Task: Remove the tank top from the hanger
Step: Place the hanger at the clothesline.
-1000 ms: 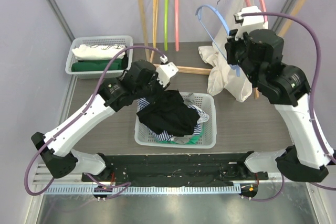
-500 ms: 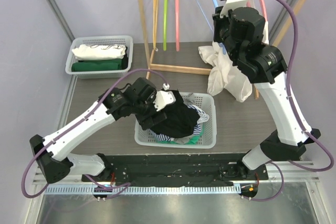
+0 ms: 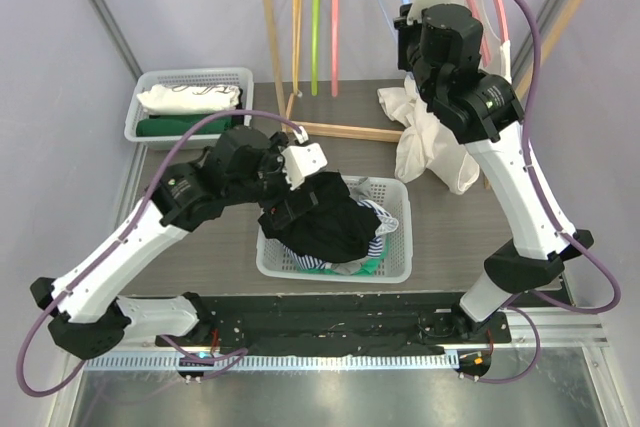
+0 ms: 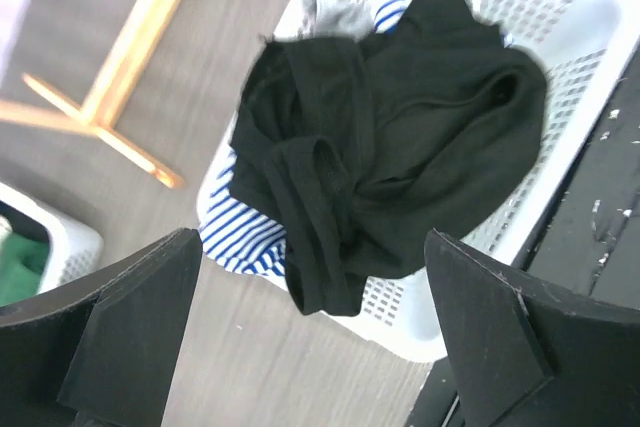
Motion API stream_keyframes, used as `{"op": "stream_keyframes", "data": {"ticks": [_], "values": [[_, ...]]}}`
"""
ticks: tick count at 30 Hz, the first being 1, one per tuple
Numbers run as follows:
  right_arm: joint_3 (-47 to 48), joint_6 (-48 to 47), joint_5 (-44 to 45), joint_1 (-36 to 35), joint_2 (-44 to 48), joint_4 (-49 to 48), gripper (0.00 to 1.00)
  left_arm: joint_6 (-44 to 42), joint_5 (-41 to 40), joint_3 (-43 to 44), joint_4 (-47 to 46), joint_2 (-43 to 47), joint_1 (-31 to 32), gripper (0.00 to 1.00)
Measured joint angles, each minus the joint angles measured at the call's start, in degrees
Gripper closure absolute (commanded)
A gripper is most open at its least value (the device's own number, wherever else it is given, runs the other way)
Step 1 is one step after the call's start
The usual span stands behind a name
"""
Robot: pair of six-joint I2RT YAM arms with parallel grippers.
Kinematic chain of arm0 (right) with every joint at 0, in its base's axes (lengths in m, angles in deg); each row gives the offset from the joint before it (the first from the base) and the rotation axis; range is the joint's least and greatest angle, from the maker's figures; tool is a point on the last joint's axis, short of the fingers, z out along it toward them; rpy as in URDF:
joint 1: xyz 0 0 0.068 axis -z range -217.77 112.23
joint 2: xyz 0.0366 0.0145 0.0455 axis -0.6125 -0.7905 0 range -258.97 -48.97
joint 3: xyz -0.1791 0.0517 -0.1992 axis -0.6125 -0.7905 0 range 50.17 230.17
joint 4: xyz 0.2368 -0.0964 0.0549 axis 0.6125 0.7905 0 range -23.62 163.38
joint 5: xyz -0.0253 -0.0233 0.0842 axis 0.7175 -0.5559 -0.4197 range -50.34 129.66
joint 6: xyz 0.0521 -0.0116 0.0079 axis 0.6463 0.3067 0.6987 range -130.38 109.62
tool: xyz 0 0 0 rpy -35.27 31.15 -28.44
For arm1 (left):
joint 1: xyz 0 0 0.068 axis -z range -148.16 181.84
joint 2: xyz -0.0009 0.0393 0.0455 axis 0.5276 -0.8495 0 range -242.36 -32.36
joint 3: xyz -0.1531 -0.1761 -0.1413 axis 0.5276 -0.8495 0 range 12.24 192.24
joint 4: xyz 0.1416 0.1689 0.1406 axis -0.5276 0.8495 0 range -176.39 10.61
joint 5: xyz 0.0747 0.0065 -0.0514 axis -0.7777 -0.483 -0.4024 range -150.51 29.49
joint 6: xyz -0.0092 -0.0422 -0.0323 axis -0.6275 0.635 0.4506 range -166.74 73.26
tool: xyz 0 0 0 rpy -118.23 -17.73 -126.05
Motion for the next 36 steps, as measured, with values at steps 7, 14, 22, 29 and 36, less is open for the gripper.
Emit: {"op": "stream_keyframes", "data": {"ticks": [7,14,22,29,36], "values": [[0.0,0.1,-0.1,0.3,0.0,-0.2,0.99,2.9,-6.7,-12.3,-9.3,-5.6,0.0,0.04],[0.0,0.2,-0.7,0.7,0.0,-0.3,0.99,5.5,-11.7,-16.7,-18.9,-9.7,0.0,0.05],[0.0,0.4,-1.7,1.8,-0.9,-2.0,0.99,5.5,-12.7,-23.2,-25.7,-13.0,0.1,0.09],[0.0,0.9,-3.3,3.2,-2.3,-2.8,0.99,4.9,-11.3,-24.6,-26.1,-14.2,0.3,0.11],[-0.6,2.6,-5.7,4.6,-2.3,-3.4,0.99,3.3,-7.4,-25.4,-25.1,-13.5,0.5,0.10]]}}
